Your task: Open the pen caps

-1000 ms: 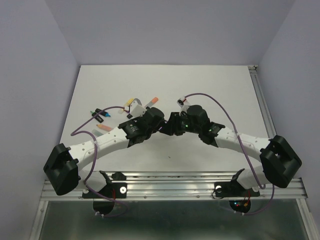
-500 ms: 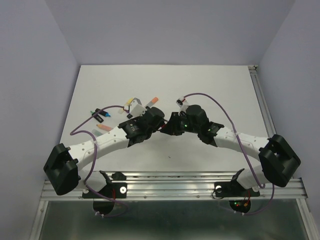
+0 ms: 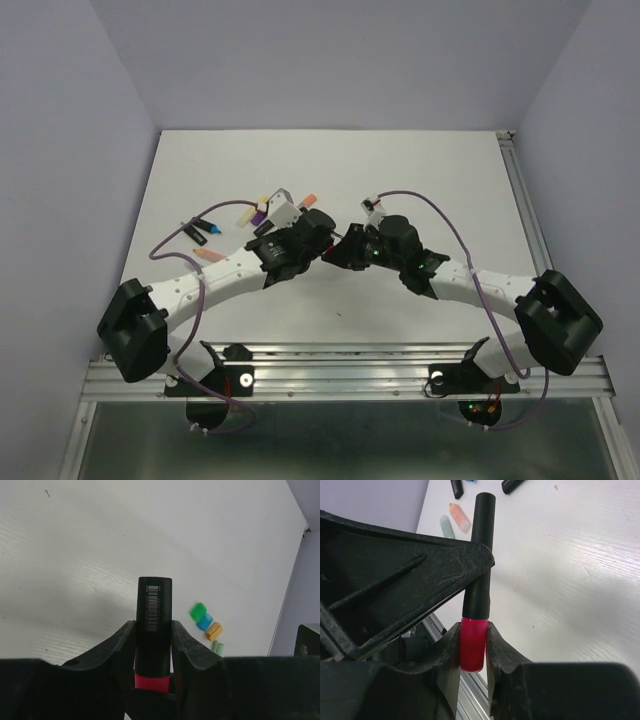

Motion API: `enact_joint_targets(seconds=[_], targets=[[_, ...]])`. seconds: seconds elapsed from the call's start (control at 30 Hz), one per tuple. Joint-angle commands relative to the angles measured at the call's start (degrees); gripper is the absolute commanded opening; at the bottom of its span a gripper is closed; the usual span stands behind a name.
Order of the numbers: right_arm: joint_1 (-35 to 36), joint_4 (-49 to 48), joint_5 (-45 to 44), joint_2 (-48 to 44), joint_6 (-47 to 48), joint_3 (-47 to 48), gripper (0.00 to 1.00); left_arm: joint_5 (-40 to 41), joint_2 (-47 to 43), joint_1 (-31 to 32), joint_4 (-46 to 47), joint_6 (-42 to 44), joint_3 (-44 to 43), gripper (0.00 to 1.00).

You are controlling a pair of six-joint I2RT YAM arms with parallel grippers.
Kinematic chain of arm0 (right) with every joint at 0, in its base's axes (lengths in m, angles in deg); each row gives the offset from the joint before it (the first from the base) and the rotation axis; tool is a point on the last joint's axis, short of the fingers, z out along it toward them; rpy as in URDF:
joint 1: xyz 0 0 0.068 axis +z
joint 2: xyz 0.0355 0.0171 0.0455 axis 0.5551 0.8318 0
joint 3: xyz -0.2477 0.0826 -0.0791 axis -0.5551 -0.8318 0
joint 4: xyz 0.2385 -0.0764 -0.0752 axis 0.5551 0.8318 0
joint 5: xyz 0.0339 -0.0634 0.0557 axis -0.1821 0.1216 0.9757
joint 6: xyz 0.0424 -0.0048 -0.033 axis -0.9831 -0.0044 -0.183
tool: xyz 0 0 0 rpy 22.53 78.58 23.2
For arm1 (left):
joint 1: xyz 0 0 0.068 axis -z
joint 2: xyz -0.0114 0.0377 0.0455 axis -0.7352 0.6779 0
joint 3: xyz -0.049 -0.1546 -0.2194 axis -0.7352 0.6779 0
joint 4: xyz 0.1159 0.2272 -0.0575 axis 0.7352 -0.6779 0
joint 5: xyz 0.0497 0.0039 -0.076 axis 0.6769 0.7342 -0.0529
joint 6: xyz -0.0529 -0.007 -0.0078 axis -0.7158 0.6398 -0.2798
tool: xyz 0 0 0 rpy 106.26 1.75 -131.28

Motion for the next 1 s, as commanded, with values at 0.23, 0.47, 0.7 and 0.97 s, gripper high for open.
enact_joint_targets(seconds=[0.23, 0.47, 0.7, 0.97], targets=[[11.78, -11.91, 14.85, -9.18, -8.69, -8.33, 0.01, 9.90, 10.27, -15.26, 4.14, 5.25, -9.25, 0.00], [12.48, -11.73, 13.35, -15.16, -10.70, -11.85, 0.01, 10.51, 9.39, -17.99, 4.66, 5.07, -7.23, 0.00], [12.48, -3.75, 9.05, -18.68, -7.64, -11.24, 0.01, 7.18, 6.15, -18.79, 5.28, 9.20, -7.06, 0.00], [12.48, 1.97, 2.55, -19.73, -4.83, -9.48, 0.01, -3.70, -5.26, -18.79, 7.91, 21.75, -4.70, 0.32]])
